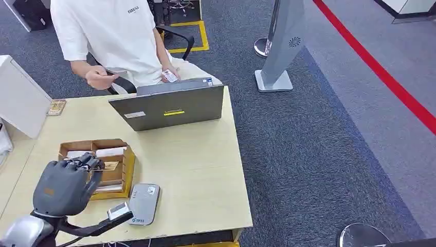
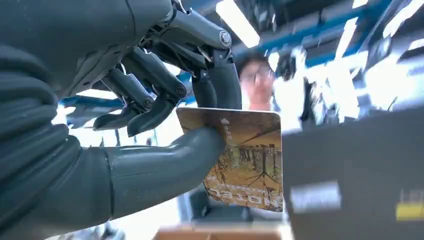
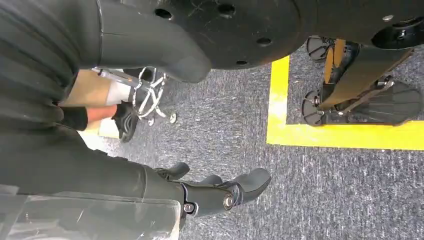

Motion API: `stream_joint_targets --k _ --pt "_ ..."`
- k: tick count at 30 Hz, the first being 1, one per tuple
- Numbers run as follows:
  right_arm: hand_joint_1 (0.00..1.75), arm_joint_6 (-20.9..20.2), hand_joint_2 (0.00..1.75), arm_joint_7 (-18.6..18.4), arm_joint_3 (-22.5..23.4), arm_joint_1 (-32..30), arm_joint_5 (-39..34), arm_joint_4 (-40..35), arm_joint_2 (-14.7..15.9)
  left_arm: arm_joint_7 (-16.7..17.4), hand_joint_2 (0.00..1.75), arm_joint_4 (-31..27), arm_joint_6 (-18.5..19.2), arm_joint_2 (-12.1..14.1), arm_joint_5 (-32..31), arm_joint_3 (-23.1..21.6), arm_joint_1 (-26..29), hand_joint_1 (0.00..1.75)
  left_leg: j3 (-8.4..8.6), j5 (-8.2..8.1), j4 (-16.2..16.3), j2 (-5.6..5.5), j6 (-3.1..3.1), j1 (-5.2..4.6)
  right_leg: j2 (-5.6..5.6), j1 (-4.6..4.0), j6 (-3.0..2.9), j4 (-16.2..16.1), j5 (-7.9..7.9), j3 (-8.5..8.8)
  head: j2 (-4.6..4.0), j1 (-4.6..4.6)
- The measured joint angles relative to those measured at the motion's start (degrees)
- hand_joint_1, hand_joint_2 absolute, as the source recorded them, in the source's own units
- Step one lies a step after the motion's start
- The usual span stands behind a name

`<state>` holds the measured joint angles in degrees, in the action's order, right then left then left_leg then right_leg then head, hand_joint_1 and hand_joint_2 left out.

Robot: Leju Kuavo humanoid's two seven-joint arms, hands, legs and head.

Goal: Pass the card to the sensor for recognition and then transmit it.

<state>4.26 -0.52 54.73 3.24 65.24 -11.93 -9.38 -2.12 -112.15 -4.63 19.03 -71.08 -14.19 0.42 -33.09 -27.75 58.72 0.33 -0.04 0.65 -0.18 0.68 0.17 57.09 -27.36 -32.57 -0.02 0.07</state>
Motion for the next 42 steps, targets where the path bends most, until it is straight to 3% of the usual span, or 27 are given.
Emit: stream_joint_targets --k 2,6,14,18,23,28,29,35,42 --pt "0.0 -0.09 1.75 -0.02 0.02 -0.01 0.7 0.0 0.0 -0.09 1.75 -1.74 0.02 0.9 1.85 -0.5 -2.82 1.75 0.0 0.01 0.0 -0.01 0.0 -0.01 -0.02 0.0 0.0 0.0 0.0 0.0 0.0 0.0" --pt "0.0 -0.44 1.75 -0.13 -0.02 0.1 2.76 0.0 -0.18 2.31 1.75 -2.01 0.5 0.32 1.66 -1.61 -10.38 1.75 0.0 0.03 0.01 -0.08 0.02 -0.02 -0.08 0.0 0.01 0.0 0.04 0.03 0.0 -0.02" --pt "0.0 -1.53 1.75 -0.55 -1.71 0.48 6.95 0.0 -0.33 5.16 1.75 4.9 -6.12 -5.24 -3.83 -2.77 -23.35 1.75 0.03 0.06 0.05 0.03 0.05 -0.05 0.03 0.01 0.04 0.0 0.12 0.02 0.0 0.02" --pt "0.0 -2.1 1.75 -0.74 -3.54 0.65 9.53 0.02 -0.35 5.68 1.75 11.77 -12.15 -7.86 -7.91 -2.77 -28.53 1.75 0.0 0.06 0.07 -0.06 0.05 -0.03 -0.05 0.01 0.04 0.0 0.12 0.02 0.0 0.09" --pt "0.0 -2.51 1.75 -1.03 -5.09 0.72 10.97 0.09 -0.37 5.68 1.75 19.99 -15.43 -9.9 -12.12 -2.77 -33.27 1.75 0.01 0.06 0.07 -0.02 0.04 -0.02 0.0 0.01 0.03 0.01 0.12 0.01 0.0 0.02" --pt "0.0 -2.75 1.75 -0.85 -6.38 0.85 11.78 0.11 -0.46 6.41 1.75 31.77 -18.03 -11.21 -15.59 -2.77 -39.34 1.75 0.08 0.1 0.07 0.06 -0.02 -0.02 0.05 0.01 -0.04 0.09 0.18 0.03 0.0 0.02" --pt "0.0 -2.75 1.75 -0.85 -6.45 0.84 11.85 0.11 -0.46 6.51 1.75 33.39 -18.14 -11.25 -15.7 -2.77 -39.76 0.0 0.08 0.11 0.07 0.1 -0.02 -0.02 0.11 0.01 -0.05 0.1 0.19 0.0 0.0 0.04" --pt "0.0 -2.75 1.75 -1.05 -7.04 0.8 11.82 0.13 -0.48 6.78 1.75 38.32 -18.69 -11.69 -15.32 -2.69 -40.33 0.0 0.0 0.18 0.07 0.01 -0.02 -0.01 0.08 0.0 -0.07 0.12 0.2 -0.02 0.0 0.07" --pt "0.0 -2.75 1.75 -1.05 -7.08 0.79 11.82 0.13 -0.48 6.78 1.75 38.67 -18.69 -11.8 -15.3 -2.69 -40.37 0.0 -0.01 0.17 0.06 0.05 -0.01 -0.02 0.1 0.01 -0.07 0.12 0.2 -0.04 0.0 0.09"
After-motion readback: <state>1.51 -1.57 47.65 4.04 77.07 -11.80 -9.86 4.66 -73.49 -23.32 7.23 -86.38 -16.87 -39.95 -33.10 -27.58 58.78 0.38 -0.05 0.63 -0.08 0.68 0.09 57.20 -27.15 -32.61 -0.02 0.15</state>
